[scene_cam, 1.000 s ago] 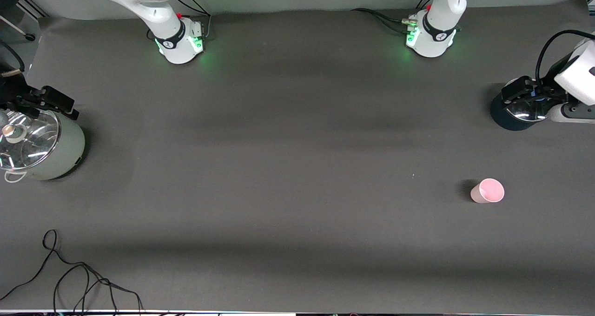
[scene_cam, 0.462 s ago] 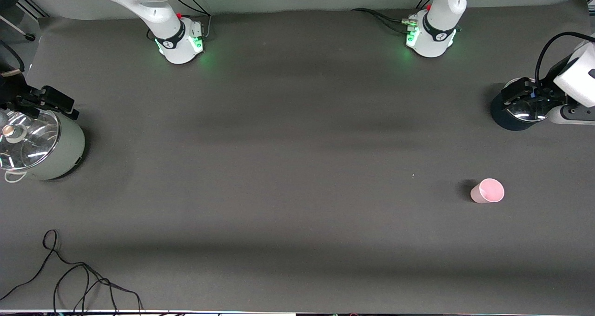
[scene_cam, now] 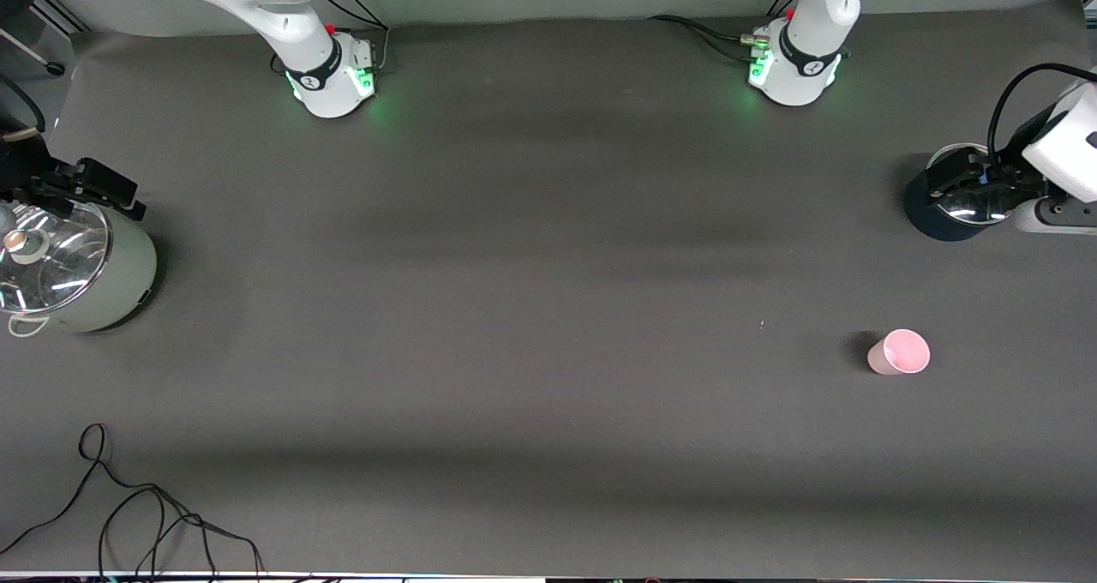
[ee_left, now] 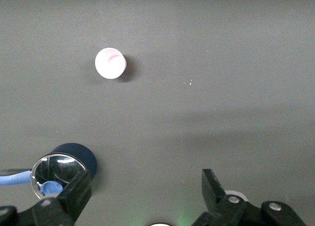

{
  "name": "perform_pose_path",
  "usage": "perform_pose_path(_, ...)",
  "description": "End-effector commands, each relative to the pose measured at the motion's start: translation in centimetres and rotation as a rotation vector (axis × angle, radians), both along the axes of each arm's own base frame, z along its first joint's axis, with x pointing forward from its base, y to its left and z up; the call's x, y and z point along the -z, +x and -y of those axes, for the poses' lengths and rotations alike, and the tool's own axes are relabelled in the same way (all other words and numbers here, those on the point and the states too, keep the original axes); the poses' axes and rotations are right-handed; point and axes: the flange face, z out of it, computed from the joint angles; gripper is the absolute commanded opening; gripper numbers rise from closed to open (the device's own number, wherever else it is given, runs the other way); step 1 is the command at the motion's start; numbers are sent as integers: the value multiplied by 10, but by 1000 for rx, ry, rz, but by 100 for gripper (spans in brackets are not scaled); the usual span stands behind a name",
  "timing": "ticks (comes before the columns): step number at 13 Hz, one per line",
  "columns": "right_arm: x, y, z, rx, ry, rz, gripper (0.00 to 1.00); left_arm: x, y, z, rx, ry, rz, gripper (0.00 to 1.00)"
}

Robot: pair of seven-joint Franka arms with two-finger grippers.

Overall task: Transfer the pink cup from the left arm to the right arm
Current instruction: 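Move the left gripper down toward the pink cup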

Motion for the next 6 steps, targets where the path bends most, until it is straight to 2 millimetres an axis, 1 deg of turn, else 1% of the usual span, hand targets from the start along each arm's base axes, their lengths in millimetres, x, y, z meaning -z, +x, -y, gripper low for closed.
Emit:
perform_pose_path(1, -5, 1, 0, 26, 16, -5, 100, -9, 4, -1, 2, 12, 24, 100)
perform_pose_path(6, -5, 1, 1, 26, 16, -5, 100, -12, 7, -5, -1, 14, 48, 100)
